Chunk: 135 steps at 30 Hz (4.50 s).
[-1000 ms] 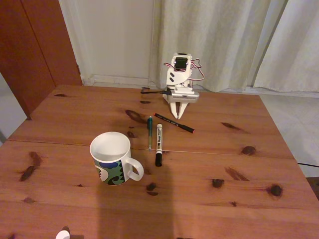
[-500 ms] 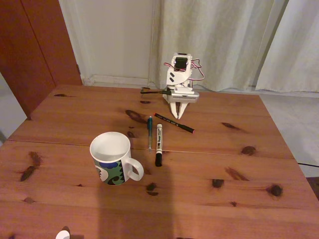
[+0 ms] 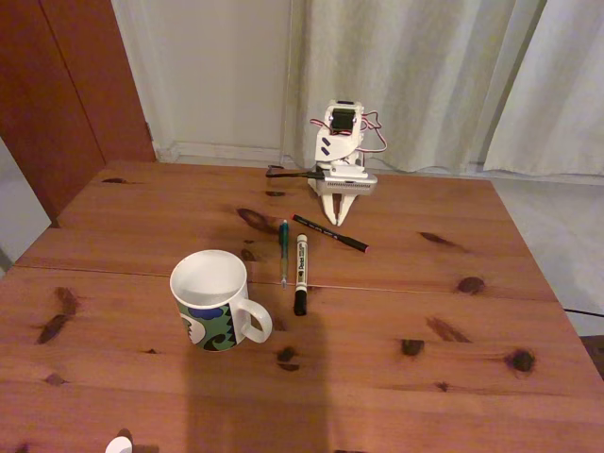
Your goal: Clean up the desk and place the pens and markers into the cup
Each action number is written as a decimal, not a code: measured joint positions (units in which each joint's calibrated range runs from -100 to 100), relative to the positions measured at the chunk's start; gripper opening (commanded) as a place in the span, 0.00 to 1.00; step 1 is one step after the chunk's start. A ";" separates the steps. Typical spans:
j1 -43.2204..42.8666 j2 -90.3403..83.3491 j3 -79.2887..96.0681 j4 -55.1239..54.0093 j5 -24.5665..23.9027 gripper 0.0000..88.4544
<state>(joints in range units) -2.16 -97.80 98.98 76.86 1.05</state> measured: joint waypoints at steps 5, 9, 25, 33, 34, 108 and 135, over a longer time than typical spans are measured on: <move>0.00 0.00 0.00 0.00 0.24 0.01; 0.07 -0.59 0.00 -0.50 2.83 0.01; -1.03 -0.59 -0.25 -2.16 14.07 0.01; 1.10 -0.59 0.34 -5.14 20.46 0.01; 1.17 -0.51 0.34 -5.81 20.76 0.01; 1.69 69.92 -43.57 -10.70 21.10 0.23; -0.95 69.07 -37.45 -15.93 21.05 0.23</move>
<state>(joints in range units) -3.12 -28.73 61.53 60.93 22.10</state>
